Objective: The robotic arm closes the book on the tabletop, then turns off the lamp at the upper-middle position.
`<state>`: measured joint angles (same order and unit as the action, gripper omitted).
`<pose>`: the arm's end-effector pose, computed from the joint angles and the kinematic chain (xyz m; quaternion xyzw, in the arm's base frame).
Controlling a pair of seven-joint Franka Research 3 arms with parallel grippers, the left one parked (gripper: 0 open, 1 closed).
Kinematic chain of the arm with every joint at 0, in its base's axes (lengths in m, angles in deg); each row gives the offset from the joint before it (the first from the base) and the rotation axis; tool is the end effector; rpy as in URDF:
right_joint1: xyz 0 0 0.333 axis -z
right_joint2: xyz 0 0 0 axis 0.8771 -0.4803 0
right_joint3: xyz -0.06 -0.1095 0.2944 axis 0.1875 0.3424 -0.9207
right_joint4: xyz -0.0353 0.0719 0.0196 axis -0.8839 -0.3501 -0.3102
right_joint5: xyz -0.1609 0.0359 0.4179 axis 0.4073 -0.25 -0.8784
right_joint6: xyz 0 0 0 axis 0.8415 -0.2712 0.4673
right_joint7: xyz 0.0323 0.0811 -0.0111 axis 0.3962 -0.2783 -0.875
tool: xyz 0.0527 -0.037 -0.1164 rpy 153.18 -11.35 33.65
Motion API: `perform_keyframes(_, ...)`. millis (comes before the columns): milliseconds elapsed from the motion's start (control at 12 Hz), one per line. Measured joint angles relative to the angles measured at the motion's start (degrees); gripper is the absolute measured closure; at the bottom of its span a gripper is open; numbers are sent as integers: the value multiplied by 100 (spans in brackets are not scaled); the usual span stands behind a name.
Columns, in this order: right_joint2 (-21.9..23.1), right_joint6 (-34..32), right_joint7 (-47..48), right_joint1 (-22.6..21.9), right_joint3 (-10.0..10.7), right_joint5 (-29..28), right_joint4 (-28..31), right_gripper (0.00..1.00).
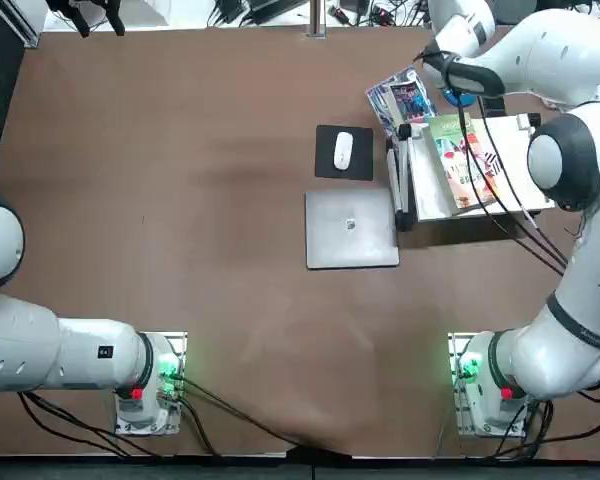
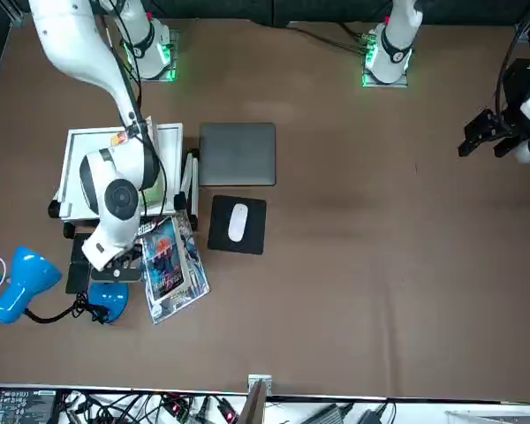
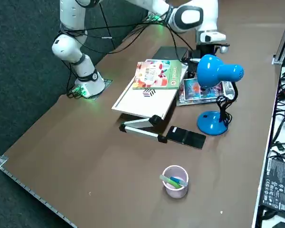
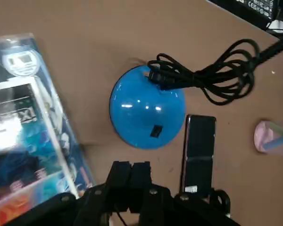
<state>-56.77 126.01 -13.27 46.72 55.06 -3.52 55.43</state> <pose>0.7315 0.1258 0.2328 0.9665 0.0561 0.0657 0.2417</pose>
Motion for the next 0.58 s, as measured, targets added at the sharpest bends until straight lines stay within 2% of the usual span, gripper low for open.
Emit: perform_keyframes(583, -350, 1071, -171, 389, 5, 102, 146, 99)
